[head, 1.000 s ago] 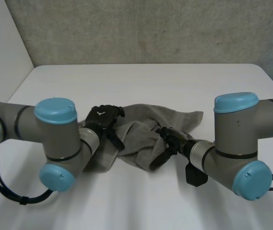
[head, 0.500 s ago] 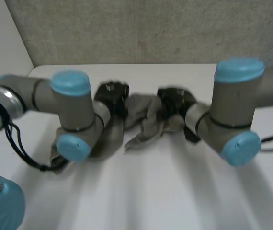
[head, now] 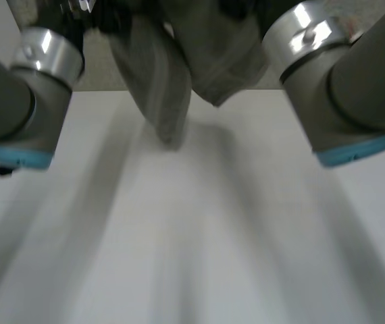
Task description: Fold the towel.
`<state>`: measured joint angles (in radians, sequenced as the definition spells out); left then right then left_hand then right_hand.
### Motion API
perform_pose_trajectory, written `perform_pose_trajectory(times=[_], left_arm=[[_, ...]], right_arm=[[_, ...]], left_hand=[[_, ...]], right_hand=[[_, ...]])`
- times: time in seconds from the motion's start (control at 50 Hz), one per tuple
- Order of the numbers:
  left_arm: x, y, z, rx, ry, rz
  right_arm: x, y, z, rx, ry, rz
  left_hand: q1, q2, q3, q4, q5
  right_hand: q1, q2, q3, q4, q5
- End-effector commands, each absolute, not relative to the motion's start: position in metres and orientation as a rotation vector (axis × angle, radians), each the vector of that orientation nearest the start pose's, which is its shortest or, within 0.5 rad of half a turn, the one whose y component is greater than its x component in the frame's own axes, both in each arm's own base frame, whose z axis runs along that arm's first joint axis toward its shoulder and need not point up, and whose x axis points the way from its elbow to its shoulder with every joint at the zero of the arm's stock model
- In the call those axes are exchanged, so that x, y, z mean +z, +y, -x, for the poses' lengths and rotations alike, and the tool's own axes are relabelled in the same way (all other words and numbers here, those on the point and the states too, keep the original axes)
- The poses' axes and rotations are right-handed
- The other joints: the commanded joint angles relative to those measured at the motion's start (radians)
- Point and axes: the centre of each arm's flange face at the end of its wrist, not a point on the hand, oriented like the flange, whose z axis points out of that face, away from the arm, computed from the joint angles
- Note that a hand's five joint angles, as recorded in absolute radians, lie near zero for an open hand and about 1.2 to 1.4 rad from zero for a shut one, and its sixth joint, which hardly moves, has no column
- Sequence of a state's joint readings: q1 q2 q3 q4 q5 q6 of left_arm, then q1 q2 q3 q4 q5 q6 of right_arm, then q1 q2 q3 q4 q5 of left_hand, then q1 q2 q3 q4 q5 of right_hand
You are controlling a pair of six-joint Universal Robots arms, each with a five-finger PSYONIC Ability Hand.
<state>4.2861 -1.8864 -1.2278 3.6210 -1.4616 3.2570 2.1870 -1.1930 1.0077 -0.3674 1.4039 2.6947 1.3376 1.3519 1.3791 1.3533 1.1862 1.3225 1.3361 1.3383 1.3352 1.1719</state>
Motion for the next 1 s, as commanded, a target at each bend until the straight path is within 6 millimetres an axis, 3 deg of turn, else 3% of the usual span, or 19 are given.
perform_pose_trajectory(times=[0.02,0.04,0.08,0.1,0.12,0.14,0.18,0.2,0.26,0.32,0.42,0.46,0.56,0.66,0.84,1.0], left_arm=[[0.278,-0.307,0.284,-2.724,2.000,-0.820],[0.260,-0.304,0.280,-2.662,2.075,-0.840],[0.227,-0.299,0.272,-2.538,2.203,-0.856],[0.227,-0.299,0.271,-2.537,2.203,-0.856],[0.210,-0.297,0.267,-2.470,2.260,-0.859],[0.210,-0.297,0.267,-2.469,2.261,-0.859],[0.183,-0.297,0.254,-2.344,2.339,-0.853],[0.183,-0.297,0.254,-2.344,2.340,-0.853],[0.165,-0.295,0.244,-2.250,2.379,-0.854],[0.163,-0.295,0.243,-2.240,2.387,-0.851],[0.160,-0.294,0.244,-2.232,2.403,-0.843],[0.157,-0.292,0.250,-2.239,2.409,-0.856],[0.151,-0.282,0.267,-2.266,2.423,-0.916],[0.149,-0.277,0.275,-2.284,2.415,-0.886],[0.157,-0.275,0.284,-2.345,2.309,-0.745],[0.158,-0.292,0.274,-2.350,2.211,-0.610]], right_arm=[[0.317,-0.248,-0.370,-2.355,1.346,1.211],[0.317,-0.248,-0.370,-2.355,1.347,1.212],[0.283,-0.245,-0.367,-2.257,1.450,1.275],[0.283,-0.245,-0.367,-2.256,1.450,1.275],[0.262,-0.242,-0.365,-2.194,1.503,1.318],[0.262,-0.242,-0.365,-2.194,1.503,1.318],[0.223,-0.234,-0.359,-2.073,1.608,1.391],[0.223,-0.234,-0.359,-2.073,1.608,1.391],[0.191,-0.220,-0.348,-1.965,1.709,1.457],[0.181,-0.213,-0.341,-1.912,1.752,1.460],[0.177,-0.210,-0.326,-1.884,1.818,1.415],[0.181,-0.208,-0.321,-1.880,1.831,1.383],[0.183,-0.202,-0.312,-1.835,1.871,1.270],[0.184,-0.206,-0.301,-1.830,1.900,1.082],[0.181,-0.210,-0.294,-1.869,1.898,1.020],[0.203,-0.229,-0.280,-1.994,1.870,0.885]], left_hand=[[0.059,0.044,0.017,0.043,0.036],[0.059,0.044,0.017,0.043,0.036],[0.059,0.044,0.017,0.043,0.036],[0.059,0.044,0.017,0.043,0.036],[0.059,0.044,0.017,0.043,0.036],[0.059,0.044,0.017,0.043,0.036],[0.059,0.044,0.017,0.043,0.036],[0.059,0.044,0.017,0.043,0.036],[0.059,0.044,0.017,0.043,0.036],[0.059,0.044,0.017,0.043,0.036],[0.059,0.044,0.017,0.043,0.036],[-0.245,-0.259,-0.287,-0.261,-0.268],[-0.434,-0.448,-0.475,-0.449,-0.457],[-0.440,-0.454,-0.482,-0.456,-0.463],[-0.414,-0.428,-0.455,-0.429,-0.437],[-0.396,-0.410,-0.438,-0.412,-0.419]], right_hand=[[0.074,0.060,0.058,0.061,0.050],[0.074,0.060,0.058,0.061,0.050],[0.074,0.060,0.058,0.061,0.050],[0.074,0.060,0.058,0.061,0.050],[0.074,0.060,0.058,0.061,0.050],[0.074,0.060,0.058,0.061,0.050],[0.074,0.060,0.058,0.061,0.050],[0.074,0.060,0.058,0.061,0.050],[0.074,0.060,0.058,0.061,0.050],[0.074,0.060,0.058,0.061,0.050],[0.074,0.060,0.058,0.061,0.050],[0.074,0.060,0.058,0.061,0.050],[0.074,0.060,0.058,0.061,0.050],[0.074,0.060,0.058,0.061,0.050],[0.074,0.060,0.058,0.061,0.050],[0.074,0.060,0.058,0.061,0.050]])
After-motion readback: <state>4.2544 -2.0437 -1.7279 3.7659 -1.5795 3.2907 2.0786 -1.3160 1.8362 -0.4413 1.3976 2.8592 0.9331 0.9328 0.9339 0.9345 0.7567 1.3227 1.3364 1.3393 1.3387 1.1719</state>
